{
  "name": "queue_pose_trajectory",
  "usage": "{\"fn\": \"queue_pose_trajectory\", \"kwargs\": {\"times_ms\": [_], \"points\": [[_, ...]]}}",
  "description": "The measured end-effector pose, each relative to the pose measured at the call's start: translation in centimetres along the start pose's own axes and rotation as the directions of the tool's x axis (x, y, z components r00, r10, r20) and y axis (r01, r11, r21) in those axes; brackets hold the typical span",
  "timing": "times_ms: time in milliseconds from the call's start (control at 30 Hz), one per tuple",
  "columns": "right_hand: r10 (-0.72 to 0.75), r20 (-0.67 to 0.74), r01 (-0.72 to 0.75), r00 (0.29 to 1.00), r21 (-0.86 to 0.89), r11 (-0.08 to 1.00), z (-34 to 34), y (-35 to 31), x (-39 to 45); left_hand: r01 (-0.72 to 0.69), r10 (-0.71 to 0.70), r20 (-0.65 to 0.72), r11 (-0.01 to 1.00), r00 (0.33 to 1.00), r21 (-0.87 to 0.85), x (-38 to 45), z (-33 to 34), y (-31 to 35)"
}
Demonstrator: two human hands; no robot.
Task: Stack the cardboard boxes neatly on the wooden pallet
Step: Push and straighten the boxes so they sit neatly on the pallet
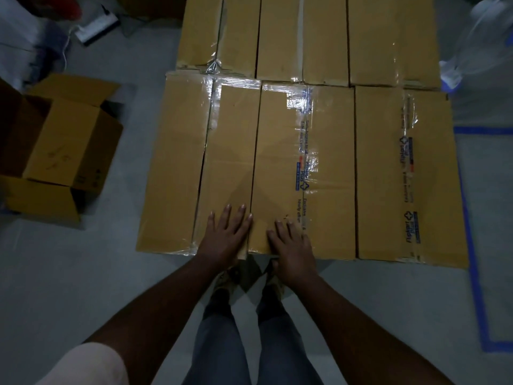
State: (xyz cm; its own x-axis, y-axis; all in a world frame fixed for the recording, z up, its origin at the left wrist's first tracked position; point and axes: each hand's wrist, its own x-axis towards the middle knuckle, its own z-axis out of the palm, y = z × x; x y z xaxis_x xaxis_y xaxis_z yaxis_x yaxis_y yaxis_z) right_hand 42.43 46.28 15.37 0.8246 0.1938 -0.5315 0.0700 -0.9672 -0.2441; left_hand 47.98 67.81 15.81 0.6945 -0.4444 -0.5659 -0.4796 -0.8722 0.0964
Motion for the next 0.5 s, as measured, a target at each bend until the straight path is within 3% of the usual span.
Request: {"fn": "queue_pose_trajectory", "kwargs": {"times_ms": [300,500], "points": [[0.094,0.026,-0.094,0.995,0.026,0.995,0.4,-2.0,0.0,0.014,-0.015,-0.025,1.0,1.0,-0.024,0.3,0.5,0.0],[0.067,0.051,-0.066,0.996,-0.015,0.998,1.3,-3.1,-0.7,-0.038,0.036,-0.044,0.998,0.998,-0.055,0.4,0.4,-0.8]]}}
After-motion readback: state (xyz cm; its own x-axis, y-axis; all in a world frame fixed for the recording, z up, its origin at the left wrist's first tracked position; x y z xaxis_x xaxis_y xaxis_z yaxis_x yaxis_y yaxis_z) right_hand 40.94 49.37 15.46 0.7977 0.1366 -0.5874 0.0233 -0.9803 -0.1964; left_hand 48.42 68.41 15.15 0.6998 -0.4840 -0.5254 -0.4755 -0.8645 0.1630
